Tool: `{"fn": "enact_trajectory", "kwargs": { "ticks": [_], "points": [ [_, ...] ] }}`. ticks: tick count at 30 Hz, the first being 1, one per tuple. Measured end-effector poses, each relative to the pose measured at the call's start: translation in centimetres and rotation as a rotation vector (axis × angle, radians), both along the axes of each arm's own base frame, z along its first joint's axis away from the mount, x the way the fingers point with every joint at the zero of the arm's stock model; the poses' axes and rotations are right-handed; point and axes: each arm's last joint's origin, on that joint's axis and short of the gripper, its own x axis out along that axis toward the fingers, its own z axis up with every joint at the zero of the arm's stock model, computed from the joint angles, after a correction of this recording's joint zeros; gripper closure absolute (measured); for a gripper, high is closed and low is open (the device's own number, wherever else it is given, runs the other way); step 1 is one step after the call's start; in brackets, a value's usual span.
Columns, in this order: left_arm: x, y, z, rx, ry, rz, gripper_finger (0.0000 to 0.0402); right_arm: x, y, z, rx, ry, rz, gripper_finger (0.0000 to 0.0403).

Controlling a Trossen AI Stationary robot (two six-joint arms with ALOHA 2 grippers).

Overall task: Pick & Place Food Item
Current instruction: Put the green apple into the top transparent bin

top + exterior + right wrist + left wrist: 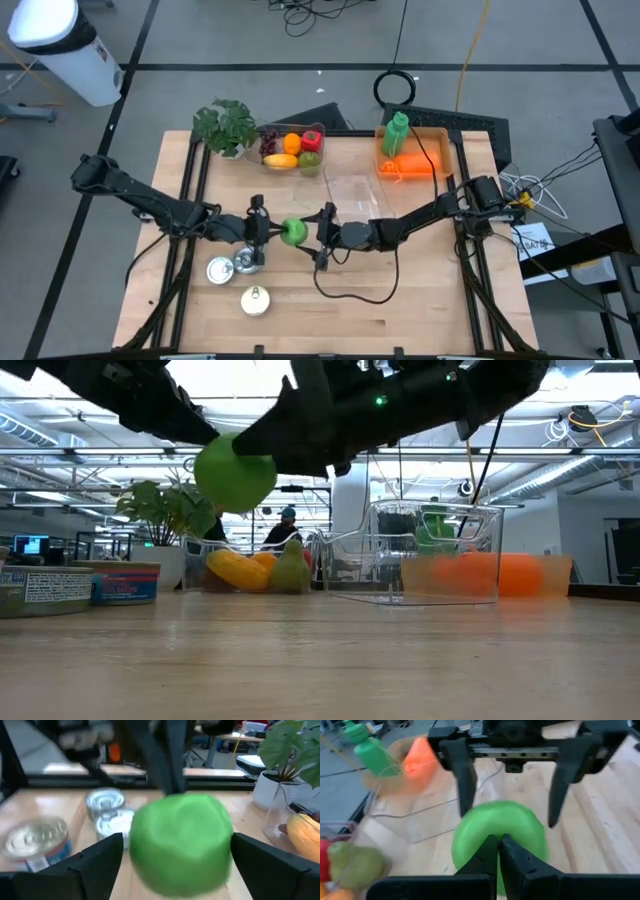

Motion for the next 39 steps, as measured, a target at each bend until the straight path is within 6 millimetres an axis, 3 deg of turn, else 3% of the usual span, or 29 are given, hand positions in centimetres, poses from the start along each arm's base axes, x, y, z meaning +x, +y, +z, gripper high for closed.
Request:
{"fn": "enact_trajectory", "kwargs": {
  "ticks": [5, 9, 14, 18, 24, 30, 34, 39],
  "points": [
    [0.1, 0.2, 1.9, 0.052, 0.079, 0.106, 0.0394, -1.2, 0.0, 3.2, -0.061, 0.0, 0.022, 0.0053],
    [0.4, 1.0, 5.1, 0.149, 0.105, 0.187, 0.0394, -2.8, -0.1, 4.9, -0.054, 0.075, 0.026, 0.0057],
    [0.7, 3.8, 8.8, 0.222, 0.136, 0.276, 0.0394, -4.7, -0.5, 6.9, -0.007, 0.129, 0.011, 0.0057],
    [0.7, 7.4, 10.0, 0.238, 0.188, 0.343, 0.0394, -5.7, -0.8, 7.2, 0.01, 0.151, 0.005, 0.0058],
    [-0.4, 14.7, 9.6, 0.144, 0.249, 0.457, 0.0394, -6.8, -1.3, 5.8, 0.008, 0.131, -0.003, 0.0058],
    [-1.4, 21.2, 7.7, -0.012, 0.282, 0.525, 0.0394, -7.1, -2.4, 4.9, 0.02, 0.047, -0.034, 0.0058],
    [-1.3, 24.4, 5.5, -0.078, 0.338, 0.562, 0.0394, -7.2, -3.0, 4.4, 0.026, 0.047, -0.052, 0.0058],
    [-0.7, 27.1, 3.4, -0.134, 0.397, 0.575, 0.0394, -7.2, -3.2, 4.3, 0.027, 0.048, -0.058, 0.0058]
  ]
}}
